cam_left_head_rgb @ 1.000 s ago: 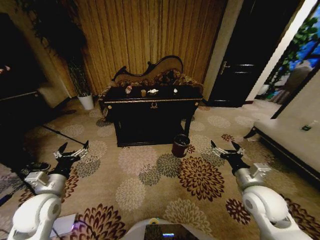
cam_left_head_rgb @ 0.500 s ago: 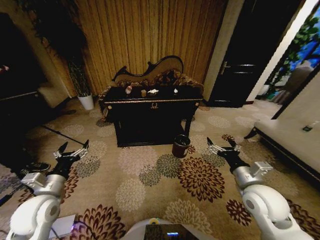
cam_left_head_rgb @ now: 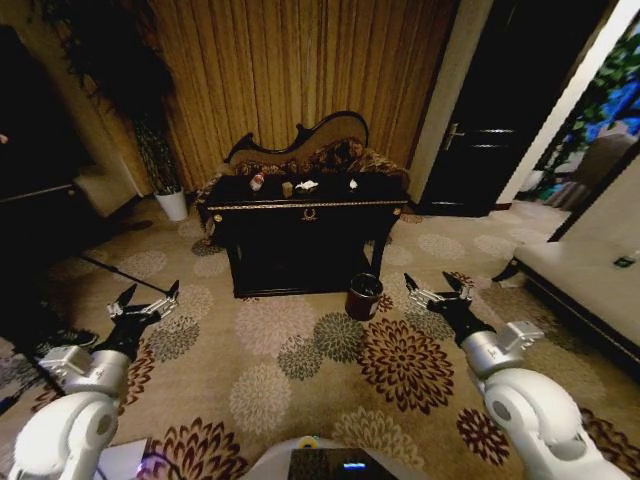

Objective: Move to the front of the table and place the trash on the table into the trash bin.

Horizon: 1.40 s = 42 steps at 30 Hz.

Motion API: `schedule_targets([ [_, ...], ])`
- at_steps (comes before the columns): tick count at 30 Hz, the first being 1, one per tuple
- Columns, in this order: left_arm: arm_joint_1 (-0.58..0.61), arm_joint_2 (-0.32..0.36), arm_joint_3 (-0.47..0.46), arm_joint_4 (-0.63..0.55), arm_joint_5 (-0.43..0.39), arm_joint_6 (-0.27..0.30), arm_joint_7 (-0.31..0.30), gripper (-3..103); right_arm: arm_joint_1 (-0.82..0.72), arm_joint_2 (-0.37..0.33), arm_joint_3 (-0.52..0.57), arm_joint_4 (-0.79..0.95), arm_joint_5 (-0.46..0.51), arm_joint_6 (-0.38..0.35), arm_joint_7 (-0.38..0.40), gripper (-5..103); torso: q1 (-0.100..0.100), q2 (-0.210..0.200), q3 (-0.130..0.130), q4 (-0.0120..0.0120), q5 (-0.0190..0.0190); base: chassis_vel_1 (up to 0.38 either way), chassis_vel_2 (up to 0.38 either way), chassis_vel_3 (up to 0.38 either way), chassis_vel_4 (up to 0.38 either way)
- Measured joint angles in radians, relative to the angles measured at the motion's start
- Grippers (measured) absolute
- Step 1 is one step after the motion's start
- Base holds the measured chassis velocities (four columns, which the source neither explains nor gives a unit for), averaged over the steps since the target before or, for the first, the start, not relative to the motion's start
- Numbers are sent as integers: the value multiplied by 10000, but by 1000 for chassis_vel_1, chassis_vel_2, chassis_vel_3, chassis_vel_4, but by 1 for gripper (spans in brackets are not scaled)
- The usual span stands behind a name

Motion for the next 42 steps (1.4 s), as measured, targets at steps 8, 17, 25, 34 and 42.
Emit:
schedule_targets([
  [8,9,-24,2,2,24,-9,48,100,-14,16,-7,19,-1,11,-8,100,1,-1,0,-1,1,-87,73,82,-87],
  [17,87,-138,-9,45,62,-130,205,100,-57,27,-57,61,-20,29,-66,100,-1,1,0,0,-2,-121,163,127,-146],
  [25,101,-195,-5,56,81,-162,255,100,-61,24,-70,61,-29,42,-85,100,2,-2,1,-1,2,-176,167,187,-169],
  [34,137,-216,-25,57,96,-187,279,100,-52,7,-99,59,-40,48,-92,100,1,0,-1,-1,-1,-147,166,156,-151],
  [42,181,-207,-66,20,84,-257,288,100,-84,4,-98,129,-75,50,-92,100,1,0,0,0,0,-163,171,174,-169],
])
